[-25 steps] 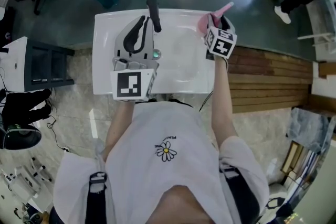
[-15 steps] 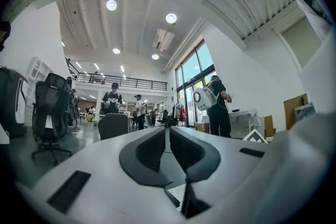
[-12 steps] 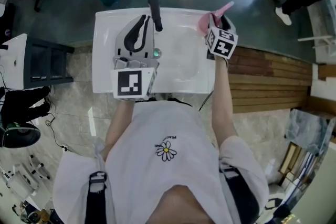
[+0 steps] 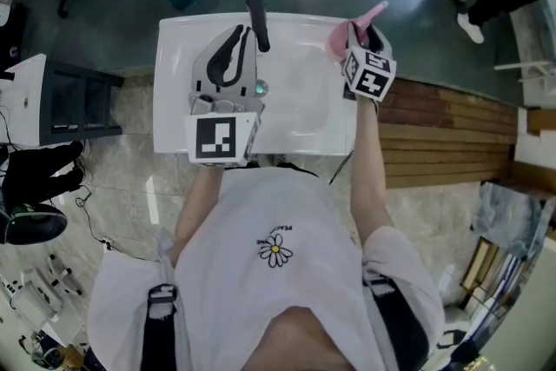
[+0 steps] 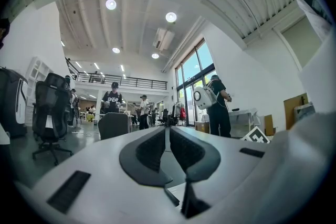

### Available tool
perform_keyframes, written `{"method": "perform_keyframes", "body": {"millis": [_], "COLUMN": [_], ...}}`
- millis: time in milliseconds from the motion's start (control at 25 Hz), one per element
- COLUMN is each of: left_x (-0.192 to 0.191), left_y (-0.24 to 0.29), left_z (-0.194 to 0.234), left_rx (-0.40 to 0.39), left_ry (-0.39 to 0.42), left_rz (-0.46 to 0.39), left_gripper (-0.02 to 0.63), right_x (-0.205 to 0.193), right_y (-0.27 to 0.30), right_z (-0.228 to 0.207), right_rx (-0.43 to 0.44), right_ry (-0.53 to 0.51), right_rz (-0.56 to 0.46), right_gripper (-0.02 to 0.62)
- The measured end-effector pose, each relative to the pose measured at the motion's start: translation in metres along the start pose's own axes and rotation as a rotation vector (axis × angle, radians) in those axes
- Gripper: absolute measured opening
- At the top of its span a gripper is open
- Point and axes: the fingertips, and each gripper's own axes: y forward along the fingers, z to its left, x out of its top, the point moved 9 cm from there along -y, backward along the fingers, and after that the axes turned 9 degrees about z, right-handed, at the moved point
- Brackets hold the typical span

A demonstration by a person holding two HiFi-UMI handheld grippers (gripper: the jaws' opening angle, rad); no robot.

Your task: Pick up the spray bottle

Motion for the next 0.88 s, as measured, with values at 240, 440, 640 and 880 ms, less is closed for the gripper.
{"method": "perform_keyframes", "body": {"millis": [240, 440, 640, 880], "left_x": [0.001, 0.0, 0.002, 0.004], "left_y": [0.0, -0.001, -0.001, -0.001], "left_z": [-0.003, -0.004, -0.007, -0.011], "left_rx": [0.004, 0.004, 0.006, 0.003], "left_ry": [-0.006, 0.0, 0.001, 0.002], "left_rz": [-0.002, -0.001, -0.006, -0.015], "left_gripper": [0.041, 0.041, 0.041, 0.043], "right_x": [0.012, 0.018, 0.032, 0.051], "right_y": [-0.011, -0.023, -0.045, -0.077], "right_z": [0.002, 0.005, 0.009, 0.031], "right_rx": [0.035, 0.044, 0.075, 0.13], "right_ry": [0.009, 0.017, 0.044, -0.004], "right_rz": [-0.052, -0.083, -0.145, -0.252], "right_gripper": [0.193, 0.193, 0.194, 0.195]}}
